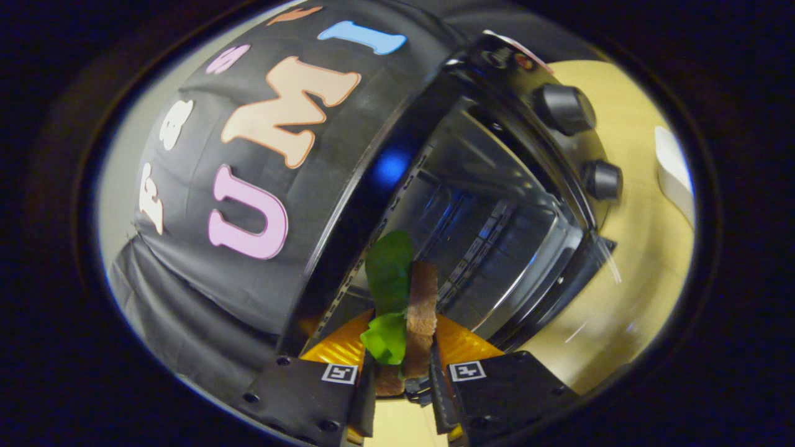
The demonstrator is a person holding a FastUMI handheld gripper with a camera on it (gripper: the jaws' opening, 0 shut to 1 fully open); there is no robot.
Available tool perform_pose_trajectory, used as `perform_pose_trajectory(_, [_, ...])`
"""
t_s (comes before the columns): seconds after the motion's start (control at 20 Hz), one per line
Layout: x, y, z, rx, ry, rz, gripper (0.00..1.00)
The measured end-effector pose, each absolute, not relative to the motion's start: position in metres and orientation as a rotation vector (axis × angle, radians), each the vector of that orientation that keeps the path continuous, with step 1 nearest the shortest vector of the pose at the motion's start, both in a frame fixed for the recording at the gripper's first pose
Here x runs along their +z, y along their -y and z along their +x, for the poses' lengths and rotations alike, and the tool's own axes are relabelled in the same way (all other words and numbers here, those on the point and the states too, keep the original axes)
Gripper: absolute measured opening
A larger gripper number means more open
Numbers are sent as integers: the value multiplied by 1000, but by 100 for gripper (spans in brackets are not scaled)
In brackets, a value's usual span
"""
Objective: Open the toaster oven, put the food inside, and close the toaster oven door.
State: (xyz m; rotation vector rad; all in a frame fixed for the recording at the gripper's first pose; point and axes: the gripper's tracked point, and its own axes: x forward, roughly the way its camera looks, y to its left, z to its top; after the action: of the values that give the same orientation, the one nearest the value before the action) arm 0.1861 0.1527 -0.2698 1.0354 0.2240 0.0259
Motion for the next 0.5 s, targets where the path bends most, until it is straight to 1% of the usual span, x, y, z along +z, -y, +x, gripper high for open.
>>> perform_pose_trajectory(0.1, [-269,-151,190,15,-227,965,42])
perform_pose_trajectory(0.3, [-271,-139,196,-32,-223,809,48])
perform_pose_trajectory(0.4, [-273,-133,195,-57,-225,726,59])
perform_pose_trajectory(0.5, [-286,-119,191,-127,-255,633,70])
